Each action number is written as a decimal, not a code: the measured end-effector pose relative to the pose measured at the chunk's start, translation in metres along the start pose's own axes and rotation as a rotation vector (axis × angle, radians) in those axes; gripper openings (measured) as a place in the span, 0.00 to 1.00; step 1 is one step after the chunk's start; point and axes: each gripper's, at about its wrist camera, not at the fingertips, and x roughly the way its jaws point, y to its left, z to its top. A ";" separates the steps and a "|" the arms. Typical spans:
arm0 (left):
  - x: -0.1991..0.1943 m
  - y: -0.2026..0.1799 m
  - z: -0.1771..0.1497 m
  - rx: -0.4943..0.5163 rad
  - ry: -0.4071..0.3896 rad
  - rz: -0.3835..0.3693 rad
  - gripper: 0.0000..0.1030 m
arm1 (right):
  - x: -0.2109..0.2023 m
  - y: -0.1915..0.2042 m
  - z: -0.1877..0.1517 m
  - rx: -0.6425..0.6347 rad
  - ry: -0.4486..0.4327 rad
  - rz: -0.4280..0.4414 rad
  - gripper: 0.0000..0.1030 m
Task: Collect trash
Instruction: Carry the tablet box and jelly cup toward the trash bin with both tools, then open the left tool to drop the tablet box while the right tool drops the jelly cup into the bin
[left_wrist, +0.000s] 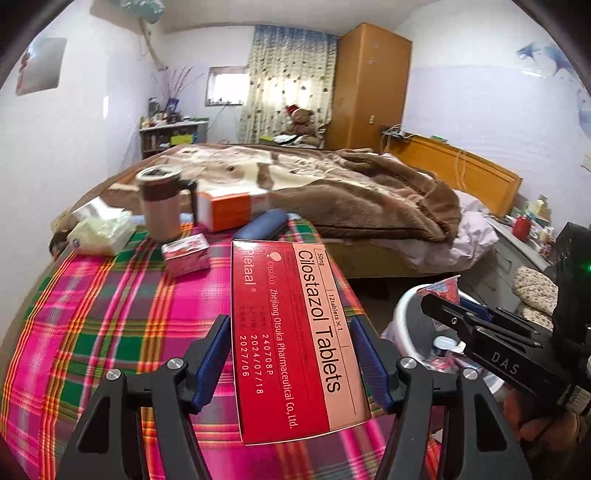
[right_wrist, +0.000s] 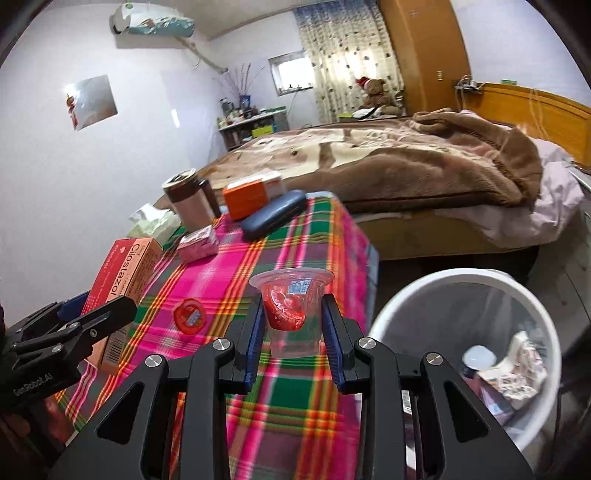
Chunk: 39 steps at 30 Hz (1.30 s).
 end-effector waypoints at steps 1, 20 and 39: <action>-0.001 -0.006 0.001 0.006 -0.004 -0.009 0.64 | -0.004 -0.004 0.000 0.004 -0.008 -0.011 0.30; 0.028 -0.115 -0.003 0.140 0.038 -0.181 0.64 | -0.031 -0.088 -0.012 0.099 -0.024 -0.207 0.30; 0.094 -0.174 -0.014 0.211 0.157 -0.248 0.64 | -0.014 -0.132 -0.028 0.142 0.079 -0.296 0.30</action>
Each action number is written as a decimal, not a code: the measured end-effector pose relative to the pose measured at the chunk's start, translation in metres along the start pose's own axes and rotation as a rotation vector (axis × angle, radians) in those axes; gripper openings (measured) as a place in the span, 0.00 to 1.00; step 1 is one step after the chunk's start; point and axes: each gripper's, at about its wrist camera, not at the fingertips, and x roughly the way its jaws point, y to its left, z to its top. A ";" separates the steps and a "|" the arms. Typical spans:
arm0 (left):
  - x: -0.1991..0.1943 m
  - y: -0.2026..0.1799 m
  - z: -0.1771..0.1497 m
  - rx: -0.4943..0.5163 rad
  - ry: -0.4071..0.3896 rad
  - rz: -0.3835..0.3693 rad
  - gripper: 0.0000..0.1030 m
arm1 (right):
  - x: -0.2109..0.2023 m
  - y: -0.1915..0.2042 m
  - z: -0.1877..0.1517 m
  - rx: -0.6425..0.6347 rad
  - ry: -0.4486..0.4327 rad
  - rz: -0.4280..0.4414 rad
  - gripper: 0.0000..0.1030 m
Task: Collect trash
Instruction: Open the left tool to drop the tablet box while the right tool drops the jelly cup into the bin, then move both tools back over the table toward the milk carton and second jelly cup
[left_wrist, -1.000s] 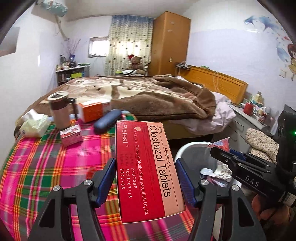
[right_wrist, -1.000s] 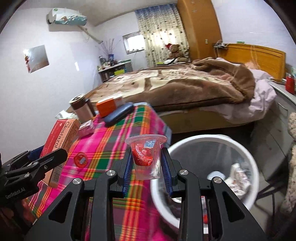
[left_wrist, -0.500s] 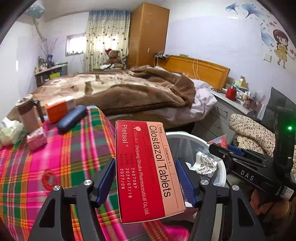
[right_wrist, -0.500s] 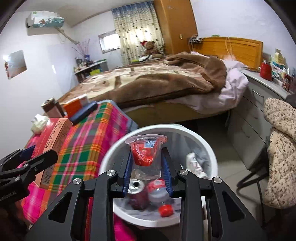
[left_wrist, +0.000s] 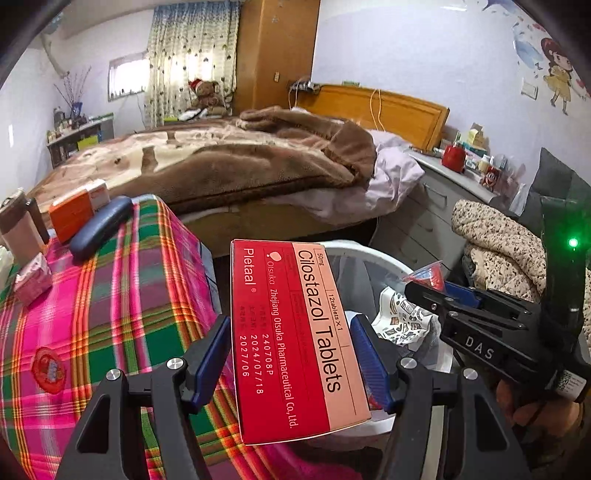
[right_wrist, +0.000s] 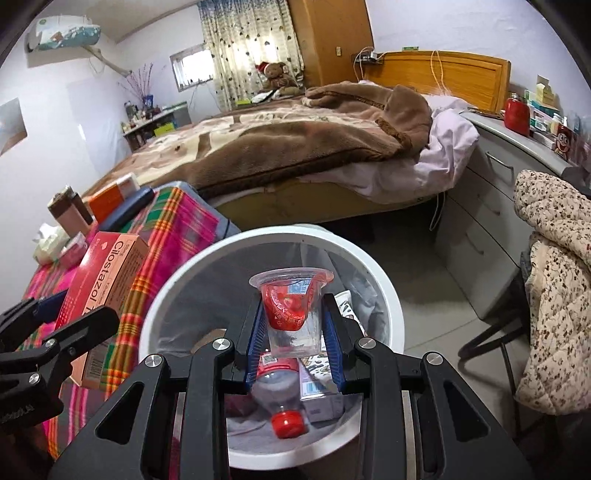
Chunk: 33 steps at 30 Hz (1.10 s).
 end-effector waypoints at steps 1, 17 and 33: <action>0.002 0.000 0.000 0.000 -0.001 -0.002 0.64 | 0.002 -0.001 0.001 -0.002 0.006 -0.010 0.30; 0.007 0.013 0.001 -0.051 0.007 -0.004 0.70 | 0.003 -0.002 0.002 -0.008 0.023 -0.013 0.55; -0.030 0.055 -0.004 -0.122 -0.039 0.047 0.71 | -0.006 0.026 0.003 -0.013 -0.020 0.057 0.55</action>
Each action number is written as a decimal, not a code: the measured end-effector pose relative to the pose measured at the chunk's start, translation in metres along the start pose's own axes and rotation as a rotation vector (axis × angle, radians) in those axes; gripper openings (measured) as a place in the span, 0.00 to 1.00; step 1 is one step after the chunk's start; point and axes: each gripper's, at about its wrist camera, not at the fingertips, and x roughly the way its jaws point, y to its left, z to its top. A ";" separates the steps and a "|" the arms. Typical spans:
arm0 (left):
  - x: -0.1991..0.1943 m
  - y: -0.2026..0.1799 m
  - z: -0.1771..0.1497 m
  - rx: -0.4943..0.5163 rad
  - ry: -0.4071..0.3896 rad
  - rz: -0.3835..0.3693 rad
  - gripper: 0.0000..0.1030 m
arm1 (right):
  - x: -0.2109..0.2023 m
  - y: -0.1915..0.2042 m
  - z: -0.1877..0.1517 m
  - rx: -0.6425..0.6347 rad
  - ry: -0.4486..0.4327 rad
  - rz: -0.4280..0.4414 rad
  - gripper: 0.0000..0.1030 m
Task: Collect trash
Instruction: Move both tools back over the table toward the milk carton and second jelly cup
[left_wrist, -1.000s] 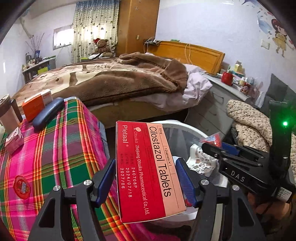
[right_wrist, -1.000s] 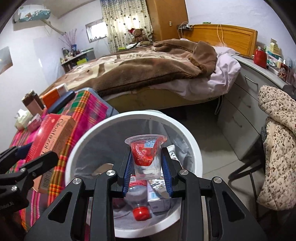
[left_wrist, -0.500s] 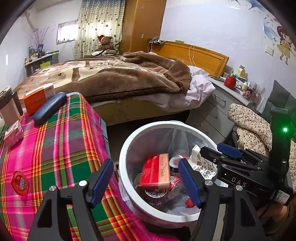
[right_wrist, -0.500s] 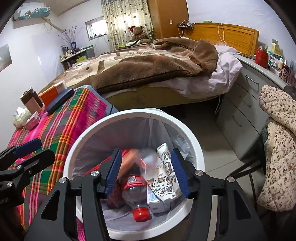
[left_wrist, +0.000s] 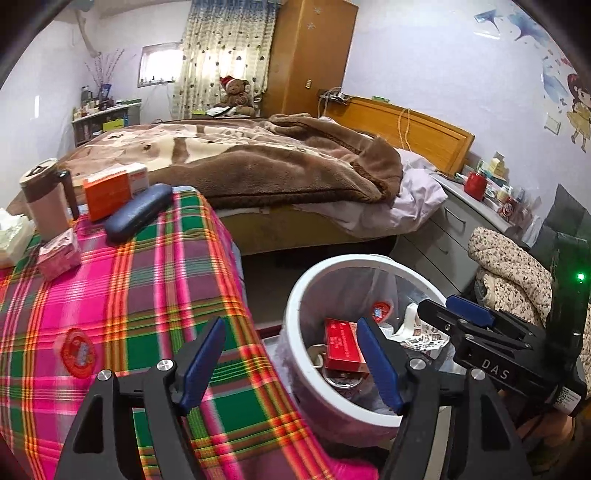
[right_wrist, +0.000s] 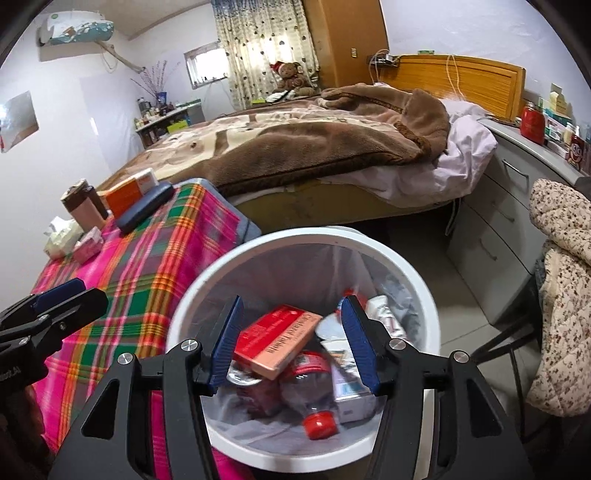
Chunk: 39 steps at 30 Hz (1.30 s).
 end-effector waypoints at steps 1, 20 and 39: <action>-0.004 0.005 0.000 -0.008 -0.007 0.008 0.71 | 0.000 0.003 0.000 0.001 -0.004 0.007 0.55; -0.062 0.103 -0.009 -0.094 -0.087 0.162 0.71 | 0.004 0.088 -0.004 -0.111 -0.024 0.193 0.55; -0.093 0.223 -0.022 -0.207 -0.076 0.315 0.71 | 0.027 0.191 -0.018 -0.300 0.047 0.346 0.57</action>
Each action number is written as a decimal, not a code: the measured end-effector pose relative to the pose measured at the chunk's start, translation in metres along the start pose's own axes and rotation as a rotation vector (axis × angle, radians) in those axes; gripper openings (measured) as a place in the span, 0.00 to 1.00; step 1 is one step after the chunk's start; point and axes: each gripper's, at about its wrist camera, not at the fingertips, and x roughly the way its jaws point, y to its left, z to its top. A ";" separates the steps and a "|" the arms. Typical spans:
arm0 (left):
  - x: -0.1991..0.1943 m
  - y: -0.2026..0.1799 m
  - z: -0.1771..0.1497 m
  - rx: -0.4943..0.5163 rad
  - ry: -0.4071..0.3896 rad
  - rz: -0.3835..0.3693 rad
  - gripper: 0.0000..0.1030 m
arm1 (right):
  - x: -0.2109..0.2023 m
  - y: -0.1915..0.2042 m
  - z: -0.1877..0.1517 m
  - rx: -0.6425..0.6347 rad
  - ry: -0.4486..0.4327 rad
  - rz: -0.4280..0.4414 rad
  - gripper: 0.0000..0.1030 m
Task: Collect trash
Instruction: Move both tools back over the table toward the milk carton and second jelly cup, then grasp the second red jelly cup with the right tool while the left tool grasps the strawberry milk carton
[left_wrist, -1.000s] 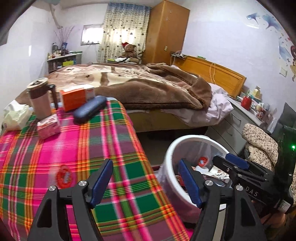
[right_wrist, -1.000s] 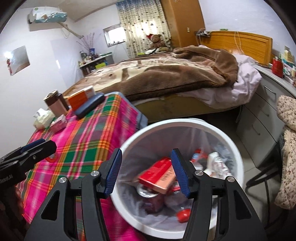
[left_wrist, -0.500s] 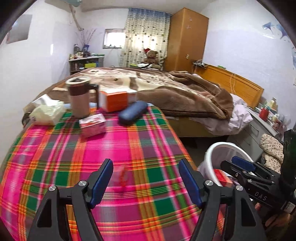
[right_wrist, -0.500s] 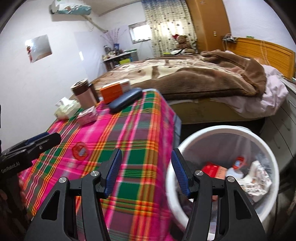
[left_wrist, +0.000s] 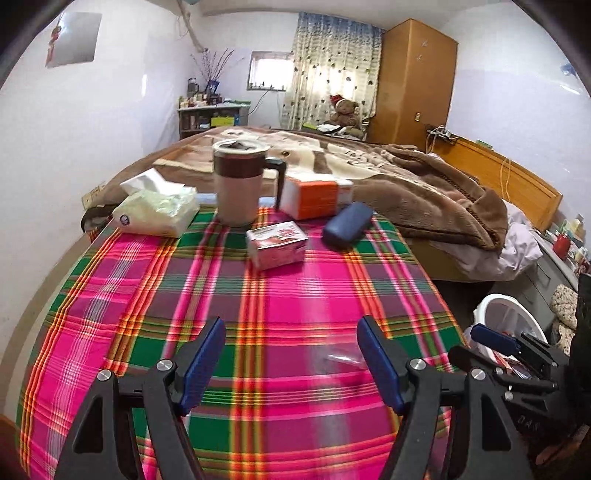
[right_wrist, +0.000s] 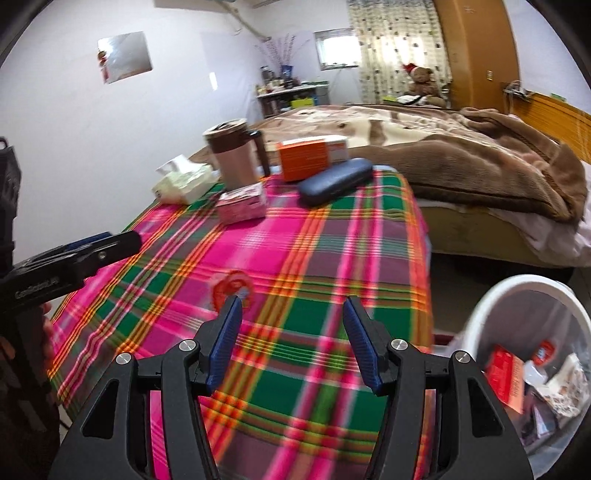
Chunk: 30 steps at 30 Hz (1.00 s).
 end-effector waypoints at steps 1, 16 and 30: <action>0.001 0.004 0.000 -0.003 0.002 0.006 0.71 | 0.004 0.005 0.001 -0.011 0.005 0.007 0.59; 0.050 0.042 0.037 0.008 0.023 -0.063 0.73 | 0.069 0.043 0.009 -0.107 0.140 0.062 0.68; 0.134 0.038 0.070 0.123 0.100 -0.114 0.74 | 0.099 0.040 0.020 -0.139 0.223 0.023 0.65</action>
